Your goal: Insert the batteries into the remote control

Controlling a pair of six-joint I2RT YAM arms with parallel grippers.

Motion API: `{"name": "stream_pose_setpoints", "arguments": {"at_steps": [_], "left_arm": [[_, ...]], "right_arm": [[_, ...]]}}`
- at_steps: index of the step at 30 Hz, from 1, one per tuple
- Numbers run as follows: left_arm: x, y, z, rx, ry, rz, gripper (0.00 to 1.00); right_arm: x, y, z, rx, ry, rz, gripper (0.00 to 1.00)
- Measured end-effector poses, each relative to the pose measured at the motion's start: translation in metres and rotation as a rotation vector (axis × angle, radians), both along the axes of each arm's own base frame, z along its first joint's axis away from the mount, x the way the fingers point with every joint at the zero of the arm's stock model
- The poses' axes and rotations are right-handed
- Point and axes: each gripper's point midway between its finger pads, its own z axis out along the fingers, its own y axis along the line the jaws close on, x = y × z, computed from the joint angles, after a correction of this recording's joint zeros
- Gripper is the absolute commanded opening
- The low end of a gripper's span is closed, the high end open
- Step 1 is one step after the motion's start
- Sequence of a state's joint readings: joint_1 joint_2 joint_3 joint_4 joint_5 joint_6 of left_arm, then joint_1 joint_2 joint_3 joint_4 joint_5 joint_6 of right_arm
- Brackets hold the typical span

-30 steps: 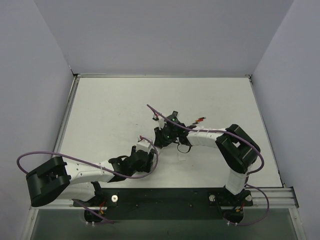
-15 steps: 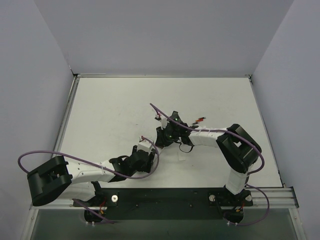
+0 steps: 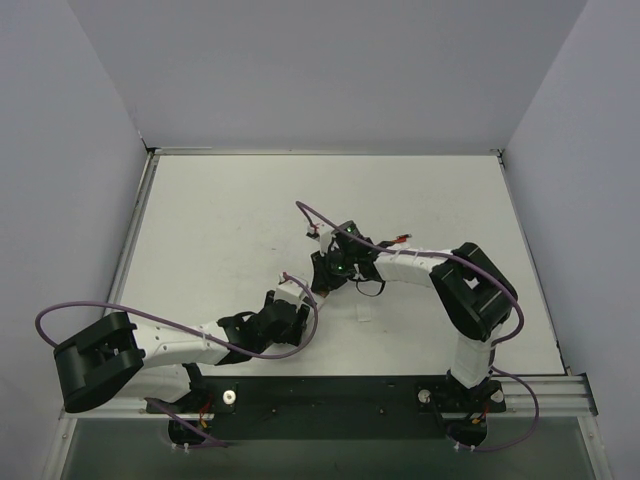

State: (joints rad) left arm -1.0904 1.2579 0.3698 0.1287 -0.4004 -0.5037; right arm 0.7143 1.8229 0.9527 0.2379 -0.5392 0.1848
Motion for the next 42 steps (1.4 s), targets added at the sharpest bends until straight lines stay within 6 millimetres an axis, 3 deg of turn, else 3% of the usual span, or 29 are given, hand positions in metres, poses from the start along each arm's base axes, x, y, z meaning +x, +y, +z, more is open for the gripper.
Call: {"name": "stream_pose_setpoints", "arguments": {"at_steps": [12, 20, 33, 38, 42], "left_arm": [[0.001, -0.001, 0.000, 0.008, -0.009, -0.027, 0.00], [0.001, -0.002, 0.000, 0.012, -0.015, -0.042, 0.00], [0.001, -0.004, 0.000, 0.002, -0.026, -0.060, 0.00], [0.002, -0.014, 0.003, -0.051, -0.021, -0.065, 0.00], [0.001, -0.019, 0.004, -0.075, -0.014, -0.073, 0.00]], "right_arm": [[-0.002, -0.004, 0.000, -0.140, -0.051, 0.049, 0.07], [-0.003, -0.006, 0.002, -0.168, -0.033, 0.037, 0.20], [-0.011, -0.022, 0.003, -0.211, 0.043, -0.020, 0.22], [-0.046, -0.011, 0.017, -0.148, 0.156, 0.040, 0.22], [-0.061, -0.003, 0.023, -0.116, 0.192, 0.071, 0.22]]}}
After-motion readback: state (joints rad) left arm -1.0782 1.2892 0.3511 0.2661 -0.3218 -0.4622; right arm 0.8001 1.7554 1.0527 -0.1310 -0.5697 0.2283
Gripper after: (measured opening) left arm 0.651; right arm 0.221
